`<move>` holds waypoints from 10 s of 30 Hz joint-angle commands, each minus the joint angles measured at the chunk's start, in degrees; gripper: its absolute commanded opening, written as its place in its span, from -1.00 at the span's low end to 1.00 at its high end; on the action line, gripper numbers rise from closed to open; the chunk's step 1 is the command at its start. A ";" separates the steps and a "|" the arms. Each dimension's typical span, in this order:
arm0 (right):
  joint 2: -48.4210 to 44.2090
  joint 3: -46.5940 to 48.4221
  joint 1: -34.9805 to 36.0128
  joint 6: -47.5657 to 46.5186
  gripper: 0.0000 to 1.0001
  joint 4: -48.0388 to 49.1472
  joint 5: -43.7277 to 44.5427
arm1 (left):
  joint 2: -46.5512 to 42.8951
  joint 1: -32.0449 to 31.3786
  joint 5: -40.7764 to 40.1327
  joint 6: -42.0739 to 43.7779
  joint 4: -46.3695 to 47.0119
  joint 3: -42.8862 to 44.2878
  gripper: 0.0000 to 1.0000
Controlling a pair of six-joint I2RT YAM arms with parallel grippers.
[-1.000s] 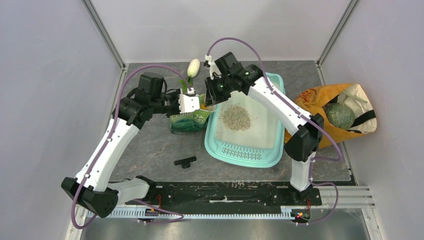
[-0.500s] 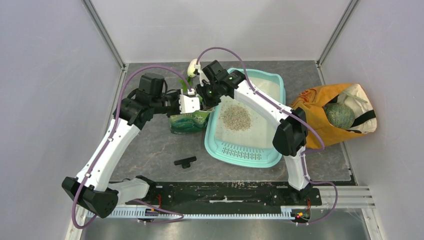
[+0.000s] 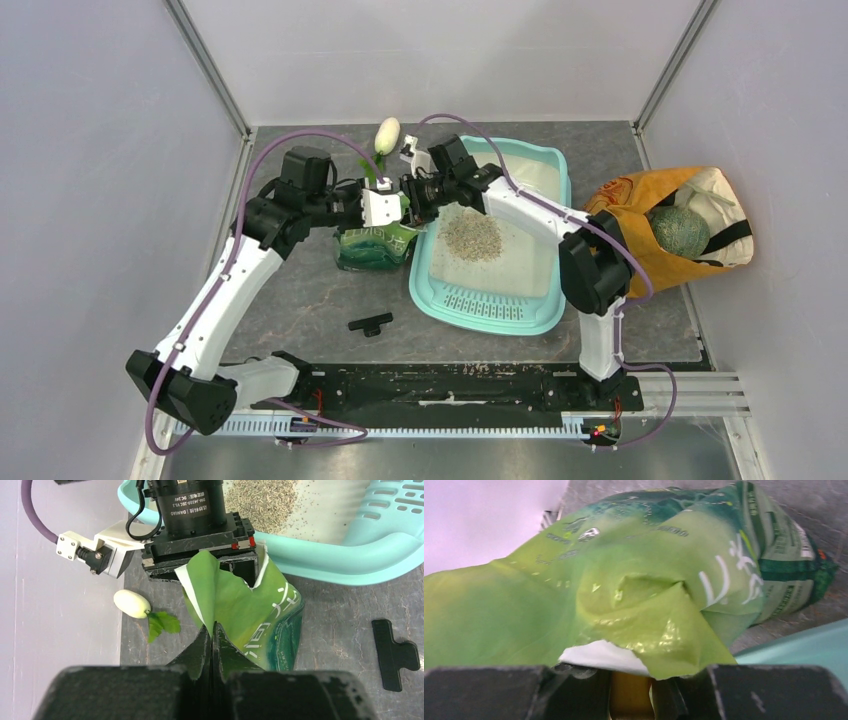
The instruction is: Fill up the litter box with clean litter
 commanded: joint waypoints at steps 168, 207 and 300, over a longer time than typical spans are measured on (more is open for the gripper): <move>-48.05 -12.40 -25.68 1.74 -1.00 -10.05 -20.65 | 8.10 -36.01 -21.60 1.54 14.18 15.38 0.33; -38.20 -4.70 -24.81 -7.88 0.94 -8.88 -20.29 | 1.83 28.19 -18.82 -32.46 4.91 1.43 -0.96; 2.36 39.68 -11.72 -29.00 0.41 -38.90 -4.92 | -0.31 18.15 1.09 11.98 -15.65 9.24 -0.96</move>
